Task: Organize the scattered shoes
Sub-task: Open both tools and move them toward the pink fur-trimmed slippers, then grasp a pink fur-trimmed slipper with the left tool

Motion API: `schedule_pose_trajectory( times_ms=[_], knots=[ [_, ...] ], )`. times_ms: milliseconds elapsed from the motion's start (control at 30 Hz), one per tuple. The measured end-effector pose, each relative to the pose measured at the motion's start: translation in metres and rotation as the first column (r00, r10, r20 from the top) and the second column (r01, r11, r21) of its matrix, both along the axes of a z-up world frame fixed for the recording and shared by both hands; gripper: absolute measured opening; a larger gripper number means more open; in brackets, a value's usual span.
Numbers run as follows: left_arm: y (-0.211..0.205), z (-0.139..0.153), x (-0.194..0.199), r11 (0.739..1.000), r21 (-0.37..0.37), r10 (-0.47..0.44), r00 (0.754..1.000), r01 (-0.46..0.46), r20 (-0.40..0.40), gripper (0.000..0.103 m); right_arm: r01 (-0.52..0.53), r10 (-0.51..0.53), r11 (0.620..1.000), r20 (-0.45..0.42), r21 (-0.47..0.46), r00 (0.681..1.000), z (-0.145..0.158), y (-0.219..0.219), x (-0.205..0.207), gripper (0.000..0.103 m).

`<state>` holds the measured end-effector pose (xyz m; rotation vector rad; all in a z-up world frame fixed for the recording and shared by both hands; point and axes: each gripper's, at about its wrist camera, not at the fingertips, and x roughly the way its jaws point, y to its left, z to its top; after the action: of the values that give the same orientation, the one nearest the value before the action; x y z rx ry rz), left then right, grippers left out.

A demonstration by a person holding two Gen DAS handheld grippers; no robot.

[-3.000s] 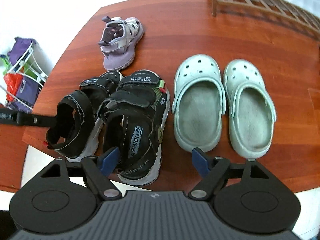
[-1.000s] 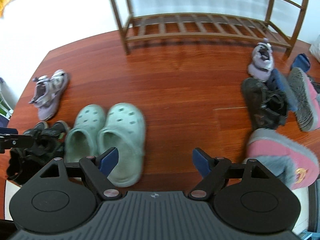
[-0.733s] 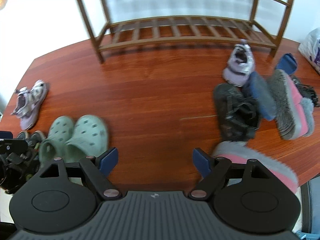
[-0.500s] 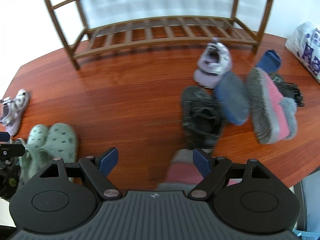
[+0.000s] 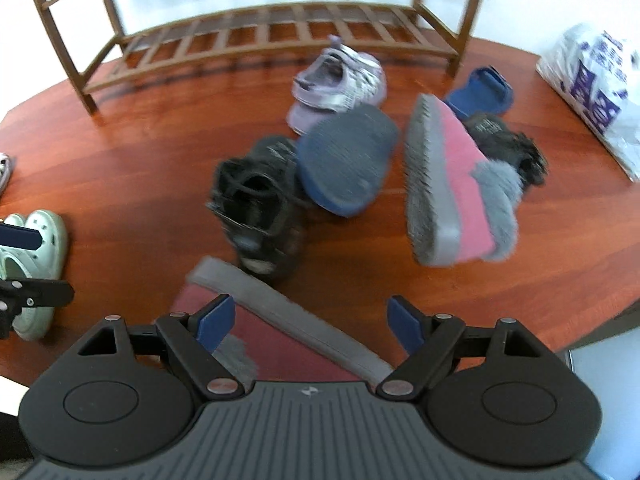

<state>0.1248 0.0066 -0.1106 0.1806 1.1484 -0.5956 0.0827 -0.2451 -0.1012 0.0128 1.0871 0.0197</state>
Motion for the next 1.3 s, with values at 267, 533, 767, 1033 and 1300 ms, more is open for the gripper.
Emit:
schedule_pose_trajectory(
  times_ms=[267, 533, 767, 1033, 1300],
  knots=[
    [-0.042, -0.026, -0.019, 0.982, -0.028, -0.188, 0.982, 0.187, -0.026, 0.085, 0.114, -0.114, 0.993, 0.003, 0.001, 0.993, -0.001, -0.033, -0.025, 0.088],
    [-0.064, -0.051, -0.024, 0.972, -0.025, -0.234, 0.972, 0.235, 0.006, 0.035, 0.175, -0.175, 0.984, -0.007, 0.005, 0.984, -0.004, -0.044, -0.046, 0.089],
    [-0.067, -0.043, -0.024, 0.967, -0.060, -0.247, 0.969, 0.248, 0.031, 0.022, 0.220, -0.220, 0.975, -0.010, 0.012, 0.976, -0.007, -0.044, -0.061, 0.089],
    [-0.073, -0.005, -0.016, 0.942, -0.164, -0.290, 0.956, 0.293, 0.039, 0.024, 0.257, -0.258, 0.965, 0.021, 0.047, 0.966, -0.001, -0.040, -0.067, 0.088],
    [-0.082, 0.001, -0.022, 0.930, -0.049, -0.356, 0.925, 0.365, 0.133, 0.067, 0.283, -0.285, 0.957, 0.030, 0.059, 0.958, 0.001, -0.039, -0.068, 0.088]
  ],
)
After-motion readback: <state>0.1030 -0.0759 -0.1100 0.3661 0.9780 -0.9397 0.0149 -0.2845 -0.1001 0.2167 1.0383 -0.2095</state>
